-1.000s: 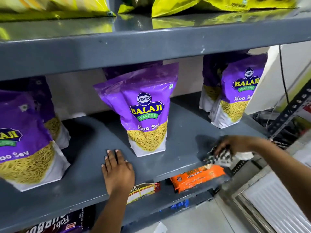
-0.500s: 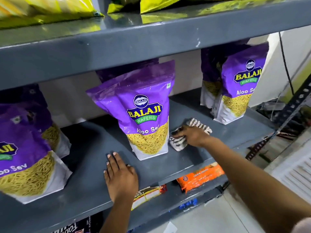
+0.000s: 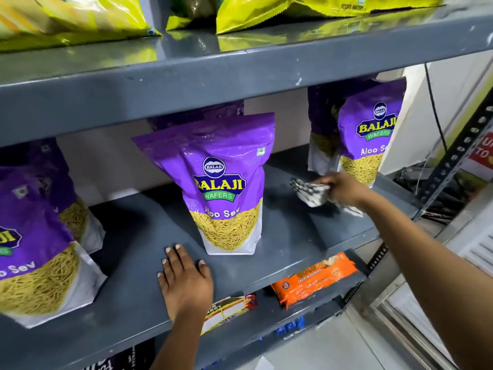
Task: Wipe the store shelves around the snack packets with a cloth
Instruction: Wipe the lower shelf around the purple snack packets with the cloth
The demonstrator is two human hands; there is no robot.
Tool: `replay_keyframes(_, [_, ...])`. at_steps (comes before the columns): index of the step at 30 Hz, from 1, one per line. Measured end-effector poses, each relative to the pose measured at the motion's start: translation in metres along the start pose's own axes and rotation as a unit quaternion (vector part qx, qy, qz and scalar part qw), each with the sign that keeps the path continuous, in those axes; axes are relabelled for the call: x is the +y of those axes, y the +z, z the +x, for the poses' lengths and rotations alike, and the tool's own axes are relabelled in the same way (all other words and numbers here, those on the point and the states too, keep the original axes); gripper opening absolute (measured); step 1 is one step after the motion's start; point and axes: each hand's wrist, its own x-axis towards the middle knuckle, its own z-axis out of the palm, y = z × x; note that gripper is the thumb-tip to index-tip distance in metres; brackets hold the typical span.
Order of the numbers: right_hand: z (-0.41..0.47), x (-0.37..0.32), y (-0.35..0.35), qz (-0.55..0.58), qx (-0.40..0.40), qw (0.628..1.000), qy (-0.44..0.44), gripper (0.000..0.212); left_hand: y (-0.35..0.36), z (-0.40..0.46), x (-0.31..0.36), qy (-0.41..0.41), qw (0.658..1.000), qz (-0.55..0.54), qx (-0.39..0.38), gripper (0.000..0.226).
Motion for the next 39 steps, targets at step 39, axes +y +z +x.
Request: replay_keyframes(39, [-0.109, -0.041, 0.115, -0.188, -0.025, 0.968, -0.163, 0.057, -0.006, -0.002, 0.001, 0.050, 0.994, 0.083, -0.056, 0.052])
